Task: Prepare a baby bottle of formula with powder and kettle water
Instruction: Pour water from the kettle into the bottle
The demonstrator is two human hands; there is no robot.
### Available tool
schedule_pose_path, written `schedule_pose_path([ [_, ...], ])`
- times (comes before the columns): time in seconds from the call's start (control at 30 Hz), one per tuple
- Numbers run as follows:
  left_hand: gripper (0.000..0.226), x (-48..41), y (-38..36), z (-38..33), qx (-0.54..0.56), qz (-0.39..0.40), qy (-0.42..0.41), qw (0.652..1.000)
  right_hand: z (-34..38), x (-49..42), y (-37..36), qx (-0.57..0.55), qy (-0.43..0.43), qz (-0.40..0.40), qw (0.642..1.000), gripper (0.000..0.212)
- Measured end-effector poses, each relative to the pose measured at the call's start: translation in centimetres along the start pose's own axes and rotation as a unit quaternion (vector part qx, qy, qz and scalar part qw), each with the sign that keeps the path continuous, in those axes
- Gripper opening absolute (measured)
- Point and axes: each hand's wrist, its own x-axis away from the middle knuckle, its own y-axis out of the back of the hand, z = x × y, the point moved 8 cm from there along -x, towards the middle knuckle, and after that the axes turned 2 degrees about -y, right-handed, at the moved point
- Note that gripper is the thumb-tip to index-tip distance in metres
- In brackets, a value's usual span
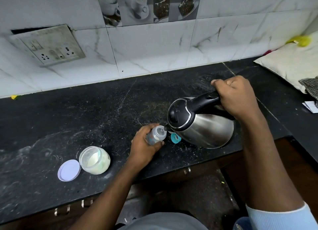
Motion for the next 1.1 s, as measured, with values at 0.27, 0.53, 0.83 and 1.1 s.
schedule_pose_path([
  [0.27,0.064,-0.1,-0.1,0.6,0.016,0.003,0.008,1.0,0.5,0.1,-0.2,0.012,0.01,0.003,1.0,0.06],
  [0.53,0.066,0.0,0.1,0.7,0.008,0.003,0.007,1.0,0.8,0.0,-0.1,0.016,0.011,-0.001,1.0,0.059],
  [0.83,0.064,0.2,0.4,0.9,-0.003,0.006,0.009,1.0,1.0,0.0,-0.1,0.033,0.005,-0.002,0.999,0.059],
  [1.1,0.064,0.5,0.4,1.1,-0.003,0.011,0.016,1.0,1.0,0.0,-0.4,0.039,0.005,-0.003,0.999,0.06],
])
